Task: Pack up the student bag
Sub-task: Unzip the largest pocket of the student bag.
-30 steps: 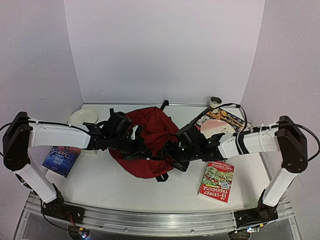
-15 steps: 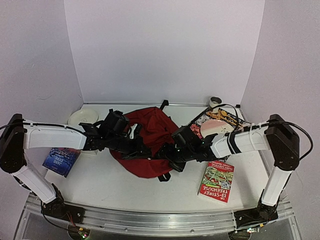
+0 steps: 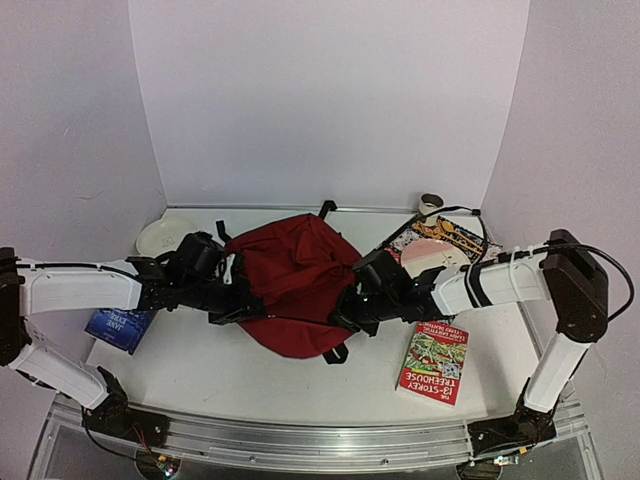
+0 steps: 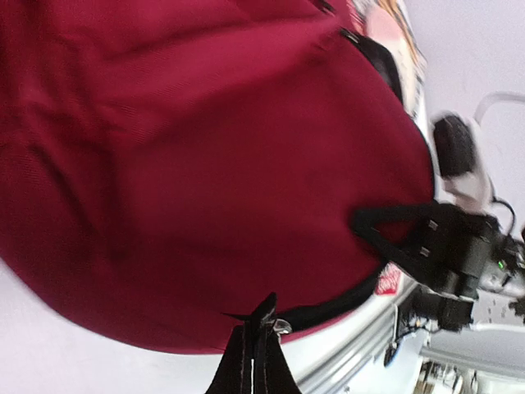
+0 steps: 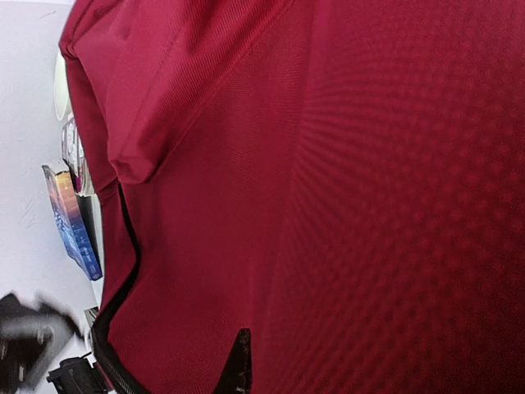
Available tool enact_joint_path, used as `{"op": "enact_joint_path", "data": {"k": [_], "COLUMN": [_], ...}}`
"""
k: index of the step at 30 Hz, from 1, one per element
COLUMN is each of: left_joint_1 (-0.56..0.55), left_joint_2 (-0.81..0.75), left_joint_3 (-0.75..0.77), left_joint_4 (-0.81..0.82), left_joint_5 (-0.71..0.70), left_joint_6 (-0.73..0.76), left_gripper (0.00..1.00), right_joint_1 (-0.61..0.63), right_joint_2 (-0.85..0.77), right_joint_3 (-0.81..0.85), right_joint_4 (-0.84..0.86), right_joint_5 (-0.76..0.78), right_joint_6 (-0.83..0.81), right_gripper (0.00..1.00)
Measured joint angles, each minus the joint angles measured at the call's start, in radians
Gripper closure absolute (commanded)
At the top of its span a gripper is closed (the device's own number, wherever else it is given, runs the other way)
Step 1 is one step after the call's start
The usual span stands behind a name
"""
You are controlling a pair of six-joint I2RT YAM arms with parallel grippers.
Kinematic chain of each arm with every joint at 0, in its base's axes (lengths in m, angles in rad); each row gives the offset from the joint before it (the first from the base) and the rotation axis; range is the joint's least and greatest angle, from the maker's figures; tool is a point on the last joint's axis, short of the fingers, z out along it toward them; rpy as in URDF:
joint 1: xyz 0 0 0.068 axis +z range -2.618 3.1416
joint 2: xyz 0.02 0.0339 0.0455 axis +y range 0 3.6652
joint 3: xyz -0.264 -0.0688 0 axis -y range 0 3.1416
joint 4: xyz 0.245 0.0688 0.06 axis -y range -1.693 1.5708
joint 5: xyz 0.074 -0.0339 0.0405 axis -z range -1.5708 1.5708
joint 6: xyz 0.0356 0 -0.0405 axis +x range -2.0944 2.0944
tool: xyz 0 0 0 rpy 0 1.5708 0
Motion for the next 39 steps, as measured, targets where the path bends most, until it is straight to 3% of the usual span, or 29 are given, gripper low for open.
{"op": "enact_joint_path", "data": {"k": [10,28,31,34,39], "left_joint_1": [0.095,0.177,0.187,0.207,0.246], "left_joint_2": [-0.034,0.091,0.125,0.13,0.079], "left_joint_3": [-0.026,-0.018,0.0,0.007,0.006], "left_joint_4": [-0.052,-0.04,-0.044,-0.065,-0.112], "left_joint_5": [-0.042,-0.13,-0.153,-0.204,-0.266], "left_joint_6": [0.027,0.055,0.075,0.104,0.169], "left_gripper": [1.0,1.0,0.94,0.83,0.58], "right_joint_1": [-0.028,-0.029,-0.028,-0.029,-0.031], "right_joint_2": [-0.096,-0.047,-0.009,0.005,0.005], "right_joint_3": [-0.055,-0.019,0.006,0.014,0.025], "right_joint_4": [0.021,0.083,0.085,0.073,0.027], "right_joint_5": [-0.028,-0.104,-0.116,-0.128,-0.124], "right_joint_6": [-0.071,-0.127,-0.135,-0.149,-0.188], "right_gripper": [1.0,0.99,0.85,0.65,0.5]}}
